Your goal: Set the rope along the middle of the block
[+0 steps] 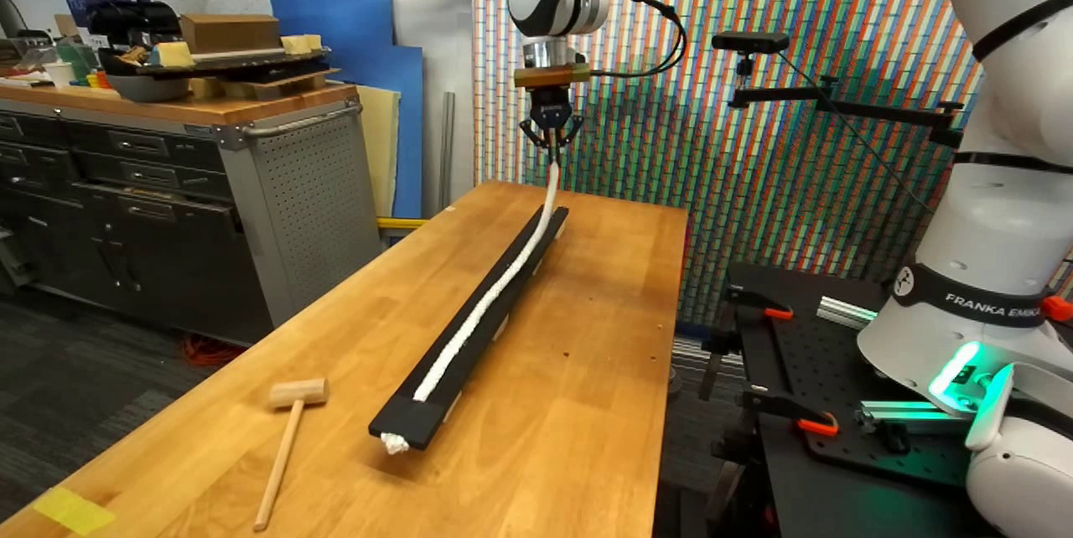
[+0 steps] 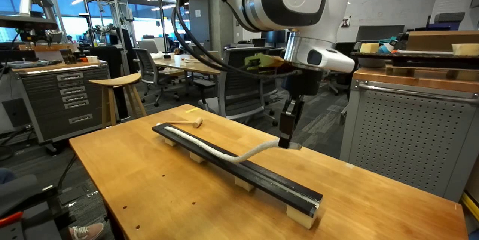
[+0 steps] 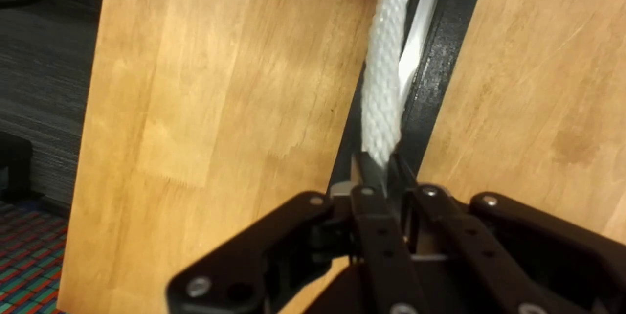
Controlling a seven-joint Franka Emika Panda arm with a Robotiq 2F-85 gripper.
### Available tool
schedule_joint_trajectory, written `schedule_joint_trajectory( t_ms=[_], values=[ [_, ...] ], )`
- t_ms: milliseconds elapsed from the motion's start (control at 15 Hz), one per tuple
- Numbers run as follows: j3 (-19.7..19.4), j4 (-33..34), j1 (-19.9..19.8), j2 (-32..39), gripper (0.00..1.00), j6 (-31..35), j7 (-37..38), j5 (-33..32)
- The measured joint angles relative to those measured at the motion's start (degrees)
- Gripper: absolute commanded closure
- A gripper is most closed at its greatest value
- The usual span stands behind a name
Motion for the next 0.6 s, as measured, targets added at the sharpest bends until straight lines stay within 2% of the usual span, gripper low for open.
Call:
schedule_joint_trajectory(
  t_ms=[600],
  values=[
    [0.54,3.77,-2.47,7.29,0.97,-0.05,-1.27,5.63]
  ],
)
